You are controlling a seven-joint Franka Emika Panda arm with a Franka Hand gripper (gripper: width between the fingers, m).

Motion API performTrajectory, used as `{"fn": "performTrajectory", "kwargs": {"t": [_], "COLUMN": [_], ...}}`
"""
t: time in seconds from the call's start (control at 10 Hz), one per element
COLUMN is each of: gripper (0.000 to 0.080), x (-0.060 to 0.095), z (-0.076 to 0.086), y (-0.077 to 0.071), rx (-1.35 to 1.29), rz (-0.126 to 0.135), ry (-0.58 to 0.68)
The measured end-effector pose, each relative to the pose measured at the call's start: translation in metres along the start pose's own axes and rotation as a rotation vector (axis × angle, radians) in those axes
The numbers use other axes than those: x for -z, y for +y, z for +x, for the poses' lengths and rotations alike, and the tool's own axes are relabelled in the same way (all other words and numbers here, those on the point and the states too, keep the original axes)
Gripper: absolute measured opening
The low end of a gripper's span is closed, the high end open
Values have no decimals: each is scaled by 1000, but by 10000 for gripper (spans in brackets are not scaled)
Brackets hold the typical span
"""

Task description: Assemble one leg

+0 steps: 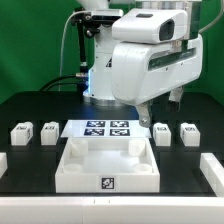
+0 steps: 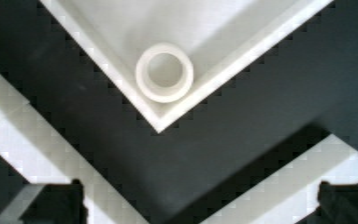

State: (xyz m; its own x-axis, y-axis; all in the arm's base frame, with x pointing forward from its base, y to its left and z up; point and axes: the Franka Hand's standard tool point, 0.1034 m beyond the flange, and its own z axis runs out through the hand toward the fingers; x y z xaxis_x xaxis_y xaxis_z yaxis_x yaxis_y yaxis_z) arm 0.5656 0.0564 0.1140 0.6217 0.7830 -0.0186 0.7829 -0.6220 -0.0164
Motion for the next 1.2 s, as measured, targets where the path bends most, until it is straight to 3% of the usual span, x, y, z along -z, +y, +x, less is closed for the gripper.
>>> {"fn": "performTrajectory", "kwargs": {"t": [1.2], "gripper": [650], "x": [-2], "z": [0], "y": [-1], "rx": [16], "rz": [3], "ry": [-2]}}
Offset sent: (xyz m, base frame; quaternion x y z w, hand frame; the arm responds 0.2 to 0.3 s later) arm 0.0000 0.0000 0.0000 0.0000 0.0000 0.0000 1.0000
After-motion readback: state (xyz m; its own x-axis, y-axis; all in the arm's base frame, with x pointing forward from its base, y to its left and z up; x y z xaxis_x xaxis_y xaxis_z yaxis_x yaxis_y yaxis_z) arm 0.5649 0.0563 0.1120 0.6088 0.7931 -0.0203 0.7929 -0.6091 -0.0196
